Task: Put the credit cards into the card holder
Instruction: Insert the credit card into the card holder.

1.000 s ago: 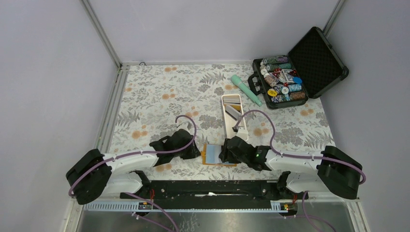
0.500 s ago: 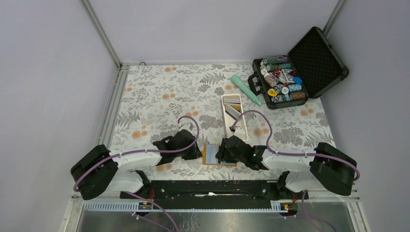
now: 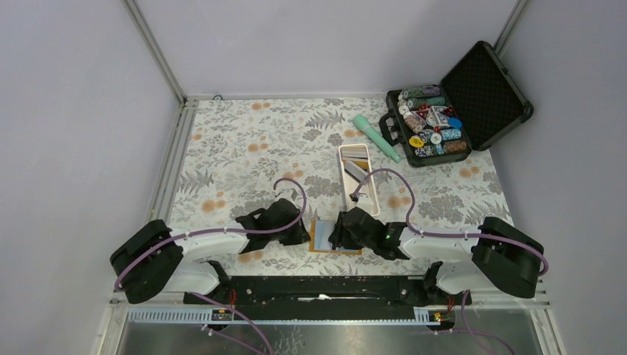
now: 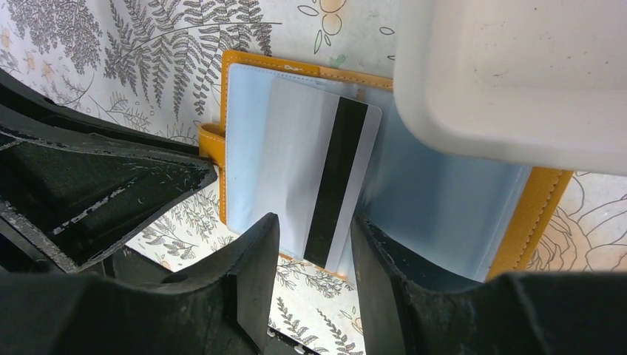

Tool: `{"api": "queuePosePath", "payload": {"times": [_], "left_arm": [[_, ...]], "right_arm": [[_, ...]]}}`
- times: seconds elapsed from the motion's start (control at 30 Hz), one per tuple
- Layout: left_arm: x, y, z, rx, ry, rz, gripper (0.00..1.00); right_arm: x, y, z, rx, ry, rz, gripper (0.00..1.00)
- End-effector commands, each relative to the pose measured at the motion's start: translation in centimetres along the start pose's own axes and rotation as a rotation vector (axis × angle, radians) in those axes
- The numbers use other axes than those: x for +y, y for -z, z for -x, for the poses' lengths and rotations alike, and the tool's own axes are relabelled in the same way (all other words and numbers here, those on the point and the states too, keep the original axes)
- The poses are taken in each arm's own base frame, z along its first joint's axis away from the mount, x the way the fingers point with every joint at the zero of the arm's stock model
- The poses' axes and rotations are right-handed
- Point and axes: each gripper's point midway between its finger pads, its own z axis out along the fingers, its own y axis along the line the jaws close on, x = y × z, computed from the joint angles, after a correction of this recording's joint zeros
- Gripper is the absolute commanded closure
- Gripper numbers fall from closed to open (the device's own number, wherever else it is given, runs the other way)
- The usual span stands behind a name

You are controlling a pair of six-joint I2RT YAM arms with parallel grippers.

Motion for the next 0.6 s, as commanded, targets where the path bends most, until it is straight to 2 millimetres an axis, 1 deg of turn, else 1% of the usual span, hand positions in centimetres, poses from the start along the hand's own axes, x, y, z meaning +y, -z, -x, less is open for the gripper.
{"api": "queuePosePath", "payload": {"times": [0.0,0.13,0.27,0.37,0.57], "left_arm": [[-2.0,0.9,1.9,-0.056,-0.018,-0.036,0.79],[-2.0,1.7,2.5,-0.085,-0.02,-0.031,0.79],[-2.4,2.2,3.2,-0.116,-0.021,-0.039,0.77],[-2.7,1.9,3.3,-0.109,-0.025,-0.042,0.77],[-3.3,0.9,3.5,-0.104,-0.025,-0.052,0.77]], "right_arm": [[0.2,0.2,1.1,-0.036,0.03,-0.035,0.51],[0.4,0.5,1.9,-0.064,0.039,-0.037,0.5],[0.4,0.5,2.2,-0.075,0.044,-0.039,0.49],[0.3,0.3,2.1,-0.07,0.048,-0.05,0.49],[0.5,-0.2,2.1,-0.064,0.053,-0.059,0.48]]}}
